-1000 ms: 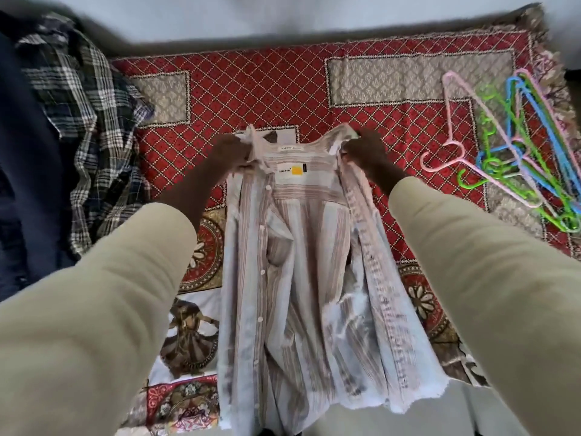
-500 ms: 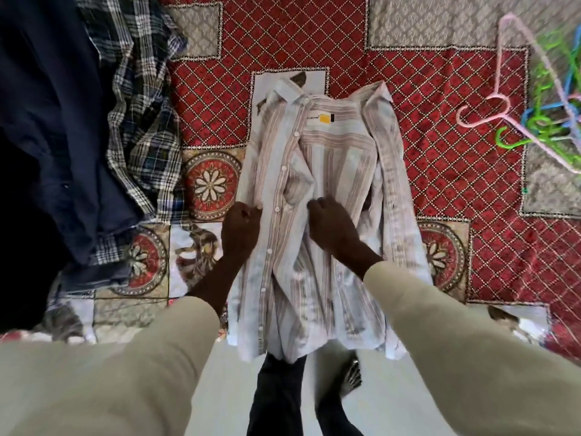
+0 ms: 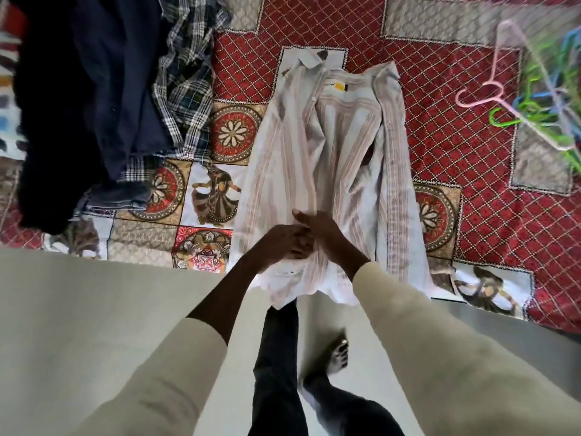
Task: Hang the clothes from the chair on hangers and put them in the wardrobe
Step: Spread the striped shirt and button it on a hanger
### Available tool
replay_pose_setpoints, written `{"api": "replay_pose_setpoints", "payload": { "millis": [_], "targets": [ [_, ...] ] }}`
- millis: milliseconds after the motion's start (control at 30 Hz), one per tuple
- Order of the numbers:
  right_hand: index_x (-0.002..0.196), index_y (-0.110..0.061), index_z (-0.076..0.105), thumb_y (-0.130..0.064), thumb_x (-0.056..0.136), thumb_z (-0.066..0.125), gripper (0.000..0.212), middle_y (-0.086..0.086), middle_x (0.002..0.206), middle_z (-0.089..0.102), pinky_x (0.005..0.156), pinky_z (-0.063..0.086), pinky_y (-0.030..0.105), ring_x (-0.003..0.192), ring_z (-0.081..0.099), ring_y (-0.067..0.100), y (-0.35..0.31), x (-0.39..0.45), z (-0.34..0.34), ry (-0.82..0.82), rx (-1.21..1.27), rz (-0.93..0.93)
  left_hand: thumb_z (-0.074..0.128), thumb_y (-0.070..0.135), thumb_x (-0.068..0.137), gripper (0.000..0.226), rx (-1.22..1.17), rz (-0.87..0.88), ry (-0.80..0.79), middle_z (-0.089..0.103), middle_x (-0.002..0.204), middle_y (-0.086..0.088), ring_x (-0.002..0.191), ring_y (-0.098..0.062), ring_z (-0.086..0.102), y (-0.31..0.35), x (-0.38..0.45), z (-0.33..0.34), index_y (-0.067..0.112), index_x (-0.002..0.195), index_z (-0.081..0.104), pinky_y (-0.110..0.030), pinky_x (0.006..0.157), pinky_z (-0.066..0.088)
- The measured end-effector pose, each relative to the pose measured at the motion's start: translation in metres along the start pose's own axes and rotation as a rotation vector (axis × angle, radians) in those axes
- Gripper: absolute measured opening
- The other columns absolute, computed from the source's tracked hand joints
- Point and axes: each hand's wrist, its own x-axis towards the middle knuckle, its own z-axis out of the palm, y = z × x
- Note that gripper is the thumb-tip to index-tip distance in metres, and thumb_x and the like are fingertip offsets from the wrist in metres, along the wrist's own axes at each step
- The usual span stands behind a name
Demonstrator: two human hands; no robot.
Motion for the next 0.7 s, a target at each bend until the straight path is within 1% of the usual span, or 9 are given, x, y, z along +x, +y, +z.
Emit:
{"api": "replay_pose_setpoints", "payload": {
  "millis": [67,100,167,233,333,400,500,600,700],
  "targets": [
    [0.085,-0.006,0.067,-0.027,0.088,0.069,0.021,0.007,0.073,0.066,0.062,0.044,0.031,0.069,0.061,0.024,0.002,-0.002,-0.024,0.196,0.076,-0.042,0.051,0.0,0.095,0.025,-0.186,-0.003,-0.024,0.07,0.1,-0.019,0.089,-0.03,0.069,0.003,-0.005,0.004,-0.007,0.115,0.062,-0.037,0.077,0.059],
    [0.094,-0.005,0.068,-0.023,0.09,0.064,0.019,0.009,0.08,0.067,0.064,0.045,0.032,0.076,0.062,0.025,0.002,-0.003,-0.038,0.352,0.064,-0.053,0.054,0.002,0.091,0.028,-0.186,0.019,0.134,0.068,0.102,-0.02,0.09,-0.032,0.067,0.0,-0.006,0.003,-0.005,0.117,0.061,-0.038,0.075,0.056],
    [0.116,0.0,0.06,-0.016,0.094,0.054,0.028,0.019,0.108,0.065,0.08,0.048,0.036,0.101,0.061,0.033,0.006,-0.001,-0.068,0.66,-0.13,-0.018,0.062,0.01,0.08,0.041,0.086,-0.014,0.559,0.066,0.109,-0.017,0.1,-0.033,0.064,-0.024,0.007,-0.016,0.005,0.12,0.059,-0.039,0.079,0.053],
    [0.132,0.001,0.044,-0.01,0.089,0.053,0.046,0.026,0.134,0.047,0.1,0.041,0.042,0.124,0.047,0.04,0.007,-0.006,-0.084,0.795,-0.517,0.089,0.068,0.025,0.071,0.063,0.396,-0.147,0.753,0.06,0.122,-0.019,0.114,-0.036,0.059,-0.045,0.021,-0.041,0.007,0.129,0.052,-0.045,0.09,0.053],
    [0.139,0.0,0.036,-0.004,0.083,0.054,0.059,0.026,0.147,0.03,0.112,0.03,0.047,0.135,0.031,0.041,0.025,-0.011,-0.075,0.707,-0.954,-0.159,0.078,0.038,0.073,0.088,0.593,-0.366,0.657,0.046,0.138,-0.022,0.13,-0.041,0.045,-0.067,0.036,-0.062,0.006,0.141,0.035,-0.052,0.104,0.042],
    [0.137,-0.003,0.043,-0.006,0.086,0.053,0.052,0.022,0.143,0.04,0.109,0.034,0.043,0.131,0.037,0.036,0.037,-0.012,-0.057,0.534,-1.091,-0.399,0.072,0.038,0.081,0.07,0.821,-0.398,0.614,0.046,0.138,-0.021,0.13,-0.041,0.042,-0.075,0.039,-0.072,0.008,0.136,0.041,-0.051,0.105,0.04],
    [0.122,-0.005,0.057,-0.03,0.095,0.053,0.038,0.017,0.122,0.058,0.095,0.04,0.041,0.111,0.053,0.033,0.054,-0.011,-0.022,0.329,-1.207,-0.538,0.057,0.021,0.088,0.033,1.04,-0.268,0.642,0.059,0.124,-0.019,0.118,-0.04,0.053,-0.08,0.041,-0.085,0.005,0.117,0.059,-0.046,0.095,0.046],
    [0.131,-0.003,0.05,-0.051,0.091,0.054,0.062,0.018,0.123,0.058,0.097,0.038,0.045,0.112,0.054,0.036,0.066,-0.008,0.006,0.306,-1.301,-0.464,0.046,0.016,0.094,0.04,0.672,-0.233,0.685,0.062,0.12,-0.019,0.11,-0.039,0.06,-0.064,0.044,-0.118,-0.005,0.126,0.056,-0.042,0.086,0.052],
    [0.141,-0.001,0.036,-0.047,0.089,0.056,0.072,0.017,0.135,0.053,0.1,0.037,0.044,0.12,0.053,0.034,0.077,-0.005,0.017,0.292,-1.28,-0.259,0.035,0.034,0.097,0.058,0.342,-0.184,0.939,0.058,0.132,-0.019,0.115,-0.035,0.061,-0.025,0.055,-0.171,-0.002,0.142,0.042,-0.04,0.087,0.055]
  ]
}}
